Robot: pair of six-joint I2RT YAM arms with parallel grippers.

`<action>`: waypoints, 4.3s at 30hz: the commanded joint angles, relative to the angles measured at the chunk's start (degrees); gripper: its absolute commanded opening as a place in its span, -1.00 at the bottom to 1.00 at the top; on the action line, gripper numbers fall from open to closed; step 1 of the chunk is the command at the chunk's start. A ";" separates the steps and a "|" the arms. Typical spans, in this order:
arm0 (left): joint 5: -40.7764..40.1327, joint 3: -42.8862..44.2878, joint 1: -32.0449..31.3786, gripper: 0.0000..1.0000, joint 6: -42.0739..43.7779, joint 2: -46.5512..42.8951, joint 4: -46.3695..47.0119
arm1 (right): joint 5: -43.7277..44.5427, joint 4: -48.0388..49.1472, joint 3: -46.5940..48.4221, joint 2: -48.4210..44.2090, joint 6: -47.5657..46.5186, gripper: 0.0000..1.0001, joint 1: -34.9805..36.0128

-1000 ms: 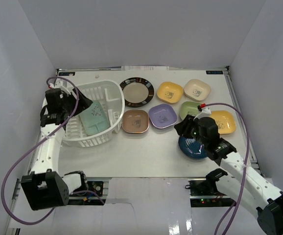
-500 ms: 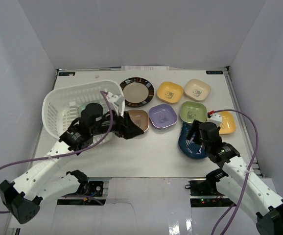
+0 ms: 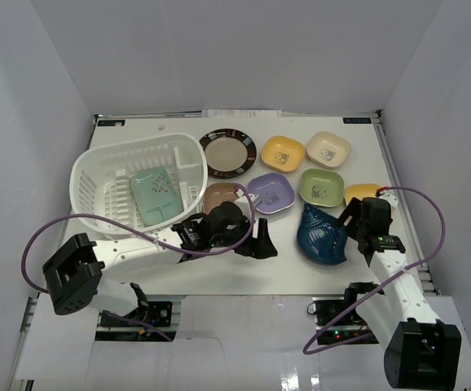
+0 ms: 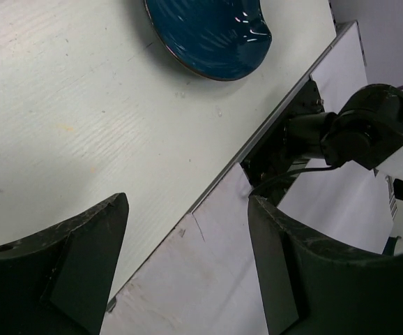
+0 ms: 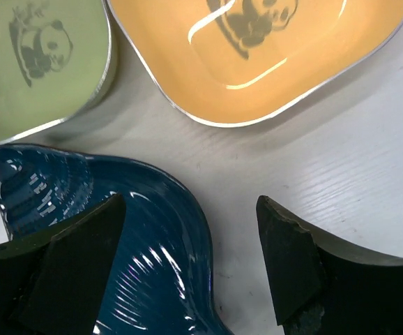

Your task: Place the plates into the plastic bin on the countertop

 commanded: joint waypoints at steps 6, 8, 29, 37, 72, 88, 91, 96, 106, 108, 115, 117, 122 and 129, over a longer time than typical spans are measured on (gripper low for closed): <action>-1.76 0.67 -1.30 0.59 -1.60 1.98 8.98 | -14.59 7.41 -7.50 2.26 0.54 0.50 -3.17; -2.46 0.93 -1.30 0.59 -0.90 1.54 8.46 | -18.01 10.03 -9.86 3.48 1.94 0.37 -3.34; -22.31 11.82 -1.30 0.75 14.04 -25.78 -14.13 | -32.34 -6.73 -3.06 -24.54 9.15 -0.85 -1.41; -32.95 13.85 -1.30 0.96 18.88 -37.83 -15.10 | -36.41 2.82 16.74 -13.67 14.34 -0.85 6.40; -44.03 16.23 -1.30 0.96 28.73 -40.30 -9.83 | 10.88 14.26 99.55 84.79 10.47 -0.85 60.11; -46.32 14.99 -1.30 0.96 29.08 -38.81 -9.65 | 9.48 15.67 91.28 85.23 10.22 -0.06 61.96; -47.28 15.08 -1.30 0.96 29.60 -38.89 -9.92 | 7.29 16.11 91.20 83.31 8.02 0.32 62.13; -50.09 14.47 -1.30 0.96 29.78 -40.12 -12.82 | 5.18 16.11 88.48 77.94 3.98 0.85 62.40; -53.00 12.36 -1.30 0.96 29.78 -42.14 -14.49 | 7.81 18.99 70.39 60.22 -0.42 0.61 59.16; -51.95 11.05 -1.30 0.96 29.00 -41.88 -15.01 | 8.25 20.33 64.07 55.46 -0.86 0.30 57.14; -47.29 4.29 -1.30 0.96 25.75 -40.56 -19.58 | -0.44 14.91 41.29 41.02 -7.26 -0.19 39.57; -45.10 3.13 -1.30 0.95 25.04 -39.95 -19.50 | 0.33 9.80 40.40 41.37 -12.43 -0.17 38.50; -39.82 3.57 -1.21 0.87 24.33 -35.65 -19.76 | -8.08 7.94 38.20 42.77 -14.84 0.05 38.14; -42.54 2.08 -1.21 0.87 24.33 -36.52 -19.94 | -5.11 21.99 25.64 39.44 0.46 0.11 40.24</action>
